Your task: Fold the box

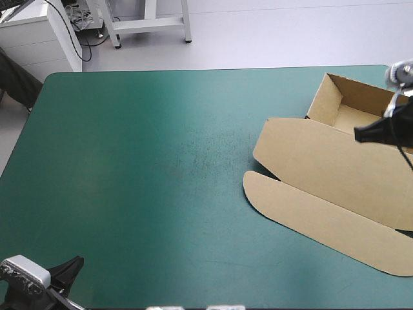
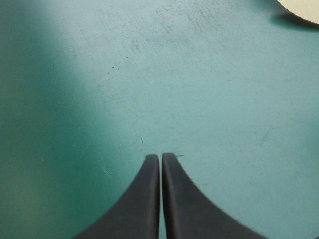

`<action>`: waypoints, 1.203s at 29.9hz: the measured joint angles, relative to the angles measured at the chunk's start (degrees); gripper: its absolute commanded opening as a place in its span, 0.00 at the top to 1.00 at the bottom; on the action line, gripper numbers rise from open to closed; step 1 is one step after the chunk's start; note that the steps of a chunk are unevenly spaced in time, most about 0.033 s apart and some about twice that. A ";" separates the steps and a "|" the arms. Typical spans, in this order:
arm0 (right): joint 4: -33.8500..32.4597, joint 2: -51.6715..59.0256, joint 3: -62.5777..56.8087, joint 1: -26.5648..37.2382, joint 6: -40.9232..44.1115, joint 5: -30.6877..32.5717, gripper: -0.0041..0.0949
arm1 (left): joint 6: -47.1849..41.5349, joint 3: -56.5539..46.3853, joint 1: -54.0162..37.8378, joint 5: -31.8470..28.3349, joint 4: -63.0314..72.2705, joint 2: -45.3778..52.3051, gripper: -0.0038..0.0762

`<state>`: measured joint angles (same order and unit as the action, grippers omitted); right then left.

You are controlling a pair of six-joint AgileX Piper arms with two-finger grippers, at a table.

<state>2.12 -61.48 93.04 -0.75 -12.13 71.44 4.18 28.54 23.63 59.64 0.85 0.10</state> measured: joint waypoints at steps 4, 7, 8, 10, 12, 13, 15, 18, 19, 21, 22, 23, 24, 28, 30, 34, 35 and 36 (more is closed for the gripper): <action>0.00 9.00 -10.60 -3.49 0.35 -0.93 0.97 | 0.00 0.00 0.00 0.00 0.00 0.00 0.96; 0.00 16.13 -19.16 -4.26 0.42 -2.69 0.97 | 0.00 0.00 0.00 0.00 0.00 0.00 0.96; 0.00 18.67 -21.48 -4.32 0.54 -3.56 0.96 | 0.00 0.00 0.00 0.00 0.00 0.00 0.96; 0.00 23.68 -27.16 -4.34 0.60 -5.44 0.96 | 0.00 0.00 0.00 0.00 0.00 0.00 0.96; 0.00 28.44 -32.57 -4.34 0.62 -7.36 0.96 | 0.00 0.00 0.00 0.00 0.00 0.00 0.96; 0.00 30.25 -34.62 -4.34 0.62 -8.33 0.96 | 0.00 0.00 0.00 0.00 0.00 0.00 0.96; 0.00 34.39 -39.39 -4.34 0.62 -9.86 0.97 | 0.00 0.00 0.00 0.00 0.00 0.00 0.96; 0.00 39.15 -45.38 -4.34 0.62 -11.45 0.97 | 0.00 0.00 0.00 0.00 0.00 0.00 0.96; 0.00 40.28 -46.79 -4.34 0.62 -11.78 0.97 | 0.00 0.00 0.00 0.00 0.00 0.00 0.96; 0.00 42.78 -49.99 -4.34 0.62 -12.82 0.96 | 0.00 0.00 0.00 0.00 0.00 0.00 0.96; 0.00 43.86 -51.17 -4.34 0.62 -13.13 0.97 | 0.00 0.00 0.00 0.00 0.00 0.00 0.96; 0.00 44.88 -52.58 -4.34 0.62 -13.61 0.97 | 0.00 0.00 0.00 0.00 0.00 0.00 0.96; 0.00 45.89 -53.94 -4.34 0.62 -14.19 0.97 | 0.00 0.00 0.00 0.00 0.00 0.00 0.96; 0.06 48.82 -58.83 -4.38 0.62 -16.41 0.97 | 0.00 0.00 0.00 0.00 0.00 0.00 0.96; 0.49 50.20 -61.07 -4.38 0.57 -17.25 0.97 | 0.00 0.00 0.00 0.00 0.00 0.00 0.96; 1.79 51.62 -64.08 -4.38 0.57 -17.90 0.97 | 0.00 0.00 0.00 0.00 0.00 0.00 0.96; 2.18 51.62 -64.70 -4.38 0.57 -18.01 0.97 | 0.00 0.00 0.00 0.00 0.00 0.00 0.96; 2.47 51.62 -65.11 -4.38 0.57 -18.24 0.97 | 0.00 0.00 0.00 0.00 0.00 0.00 0.96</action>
<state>4.59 -9.86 27.93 -5.13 -11.56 53.20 4.18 28.54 23.63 59.64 0.85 0.10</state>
